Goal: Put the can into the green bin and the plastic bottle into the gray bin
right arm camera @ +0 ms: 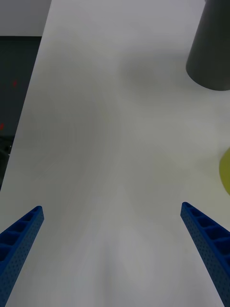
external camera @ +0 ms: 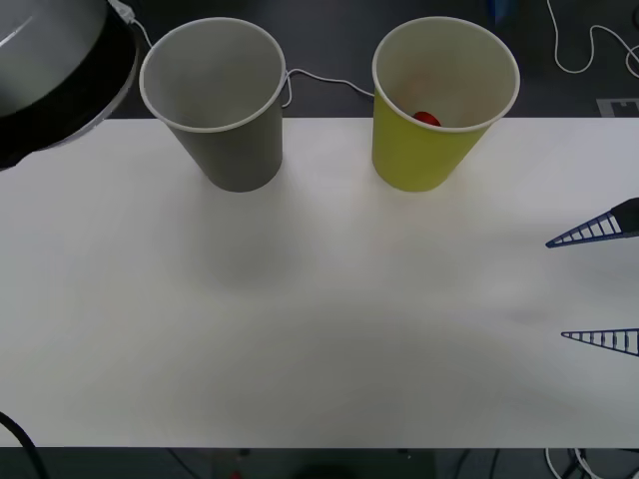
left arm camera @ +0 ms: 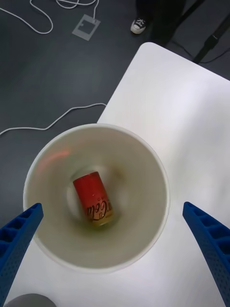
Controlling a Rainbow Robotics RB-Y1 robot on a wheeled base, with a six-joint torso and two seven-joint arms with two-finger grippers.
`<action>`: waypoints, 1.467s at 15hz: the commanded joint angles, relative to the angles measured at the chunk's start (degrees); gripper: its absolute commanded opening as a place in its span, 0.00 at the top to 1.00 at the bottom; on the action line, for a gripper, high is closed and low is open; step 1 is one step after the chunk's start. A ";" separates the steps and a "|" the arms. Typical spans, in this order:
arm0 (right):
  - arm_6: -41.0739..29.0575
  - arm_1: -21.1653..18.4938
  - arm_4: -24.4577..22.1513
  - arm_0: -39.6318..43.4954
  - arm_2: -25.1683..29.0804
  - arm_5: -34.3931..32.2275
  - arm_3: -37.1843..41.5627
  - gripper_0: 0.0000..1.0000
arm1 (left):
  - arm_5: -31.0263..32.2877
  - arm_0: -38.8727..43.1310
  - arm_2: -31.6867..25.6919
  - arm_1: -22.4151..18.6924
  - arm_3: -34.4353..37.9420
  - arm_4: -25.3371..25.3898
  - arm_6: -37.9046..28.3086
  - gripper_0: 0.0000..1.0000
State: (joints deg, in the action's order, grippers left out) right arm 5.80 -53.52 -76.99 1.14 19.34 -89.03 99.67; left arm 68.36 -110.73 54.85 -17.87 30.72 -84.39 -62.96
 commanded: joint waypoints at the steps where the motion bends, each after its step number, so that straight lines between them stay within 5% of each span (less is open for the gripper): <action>1: 0.00 0.00 0.00 0.00 0.00 0.00 0.00 0.00 | 3.27 6.14 -3.61 -9.29 13.23 -0.86 0.21 0.00; 7: 0.00 0.00 0.00 0.00 0.00 0.00 0.00 0.00 | 9.78 26.53 -18.46 -30.74 46.10 -1.65 0.47 0.00; 10: 0.00 0.00 0.00 0.00 0.00 0.00 0.00 0.00 | 12.68 35.06 -26.11 -37.15 54.71 0.19 1.35 0.00; 14: 0.00 0.00 0.00 0.00 0.00 0.00 0.00 0.00 | 15.49 46.22 -36.04 -41.64 62.36 2.04 5.31 0.00; 22: 0.00 0.00 0.00 0.00 0.00 0.00 0.00 0.00 | 17.77 69.24 -52.48 -42.08 70.18 1.95 24.38 0.00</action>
State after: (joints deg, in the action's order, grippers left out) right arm 5.80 -53.52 -76.99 1.14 19.34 -89.03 99.67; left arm 86.08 -43.63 3.79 -59.83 100.02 -82.46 -40.41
